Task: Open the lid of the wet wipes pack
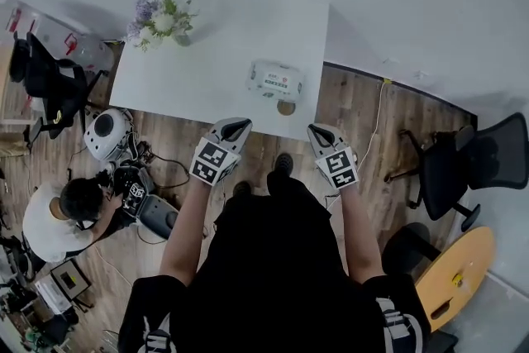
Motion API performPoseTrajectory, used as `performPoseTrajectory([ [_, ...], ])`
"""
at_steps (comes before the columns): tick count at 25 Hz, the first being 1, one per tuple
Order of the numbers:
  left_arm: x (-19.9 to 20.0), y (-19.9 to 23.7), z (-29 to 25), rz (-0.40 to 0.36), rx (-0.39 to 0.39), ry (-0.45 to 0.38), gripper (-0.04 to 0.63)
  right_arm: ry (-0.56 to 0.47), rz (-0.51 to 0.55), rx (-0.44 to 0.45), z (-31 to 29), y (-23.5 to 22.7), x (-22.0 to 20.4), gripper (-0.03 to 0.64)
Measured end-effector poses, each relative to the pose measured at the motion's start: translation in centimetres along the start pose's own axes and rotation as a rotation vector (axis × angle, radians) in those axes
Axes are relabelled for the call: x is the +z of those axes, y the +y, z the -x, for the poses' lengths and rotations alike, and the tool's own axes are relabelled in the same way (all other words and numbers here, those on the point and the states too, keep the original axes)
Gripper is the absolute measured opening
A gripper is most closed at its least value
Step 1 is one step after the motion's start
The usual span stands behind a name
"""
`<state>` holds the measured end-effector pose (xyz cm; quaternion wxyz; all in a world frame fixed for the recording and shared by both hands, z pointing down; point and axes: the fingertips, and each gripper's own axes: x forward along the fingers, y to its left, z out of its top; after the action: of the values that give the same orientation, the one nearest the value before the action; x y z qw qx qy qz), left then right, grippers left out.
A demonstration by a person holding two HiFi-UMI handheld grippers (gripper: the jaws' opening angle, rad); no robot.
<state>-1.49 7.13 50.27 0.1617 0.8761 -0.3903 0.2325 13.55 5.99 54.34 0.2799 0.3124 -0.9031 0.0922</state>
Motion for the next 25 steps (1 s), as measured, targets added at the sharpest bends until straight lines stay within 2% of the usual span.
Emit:
performPoseTrajectory([
  [5,1.2,0.6,-0.7,0.012,0.054,-0.003,0.021,0.010,0.067,0.065,-1.4,-1.1,0.6,0.017],
  [11,2.5,2.2,-1.5,-0.002,0.066,-0.012,0.021,0.005,0.120,0.102,-3.8,-2.0,3.0,0.017],
  [19,2.7,5.5,-4.9,-0.028,-0.008,-0.018,0.021,0.026,0.102,0.050,-6.8,-2.7,3.2,0.017],
  [25,0.8,7.2,-8.1,-0.064,-0.104,0.040,0.021,0.049,0.046,-0.017,-9.5,-4.4,1.8,0.017],
])
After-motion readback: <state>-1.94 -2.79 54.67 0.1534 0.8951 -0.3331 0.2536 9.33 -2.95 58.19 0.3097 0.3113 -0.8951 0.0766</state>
